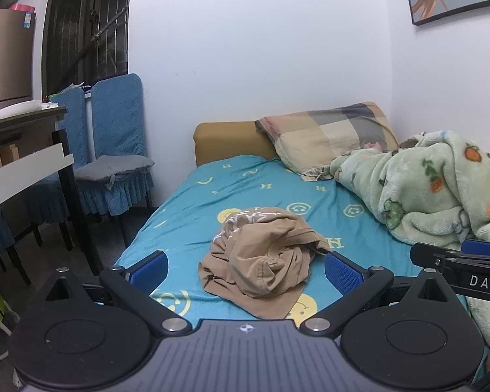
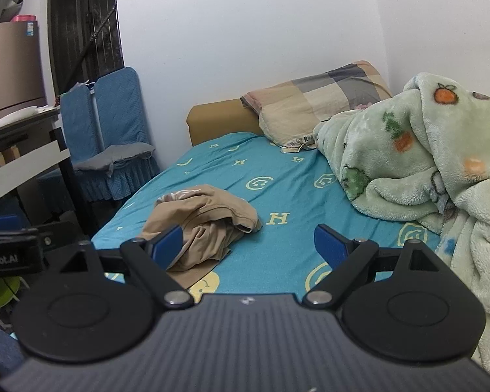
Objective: Fold clothes
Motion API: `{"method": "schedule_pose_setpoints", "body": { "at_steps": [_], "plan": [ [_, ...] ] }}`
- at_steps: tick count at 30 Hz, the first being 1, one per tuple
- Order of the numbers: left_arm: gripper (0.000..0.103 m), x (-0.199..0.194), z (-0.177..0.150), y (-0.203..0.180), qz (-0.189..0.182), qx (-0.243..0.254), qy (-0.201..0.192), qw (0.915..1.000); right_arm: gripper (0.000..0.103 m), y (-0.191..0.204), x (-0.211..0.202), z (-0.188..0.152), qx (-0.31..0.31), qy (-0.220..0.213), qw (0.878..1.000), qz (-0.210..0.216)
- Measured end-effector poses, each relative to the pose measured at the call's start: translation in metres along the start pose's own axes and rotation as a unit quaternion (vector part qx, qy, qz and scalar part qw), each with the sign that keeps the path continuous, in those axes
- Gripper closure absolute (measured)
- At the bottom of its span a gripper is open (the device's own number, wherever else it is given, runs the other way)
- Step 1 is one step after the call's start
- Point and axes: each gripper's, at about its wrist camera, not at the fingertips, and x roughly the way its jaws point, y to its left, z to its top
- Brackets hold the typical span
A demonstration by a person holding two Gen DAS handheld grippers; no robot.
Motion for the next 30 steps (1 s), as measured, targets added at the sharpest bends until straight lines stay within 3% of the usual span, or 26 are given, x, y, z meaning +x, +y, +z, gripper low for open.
{"method": "schedule_pose_setpoints", "body": {
  "at_steps": [30],
  "plan": [
    [0.0, -0.003, -0.002, -0.006, 0.007, 0.012, -0.011, 0.9998, 0.014, -0.001, -0.005, 0.0, 0.011, -0.001, 1.0, 0.002]
  ]
}}
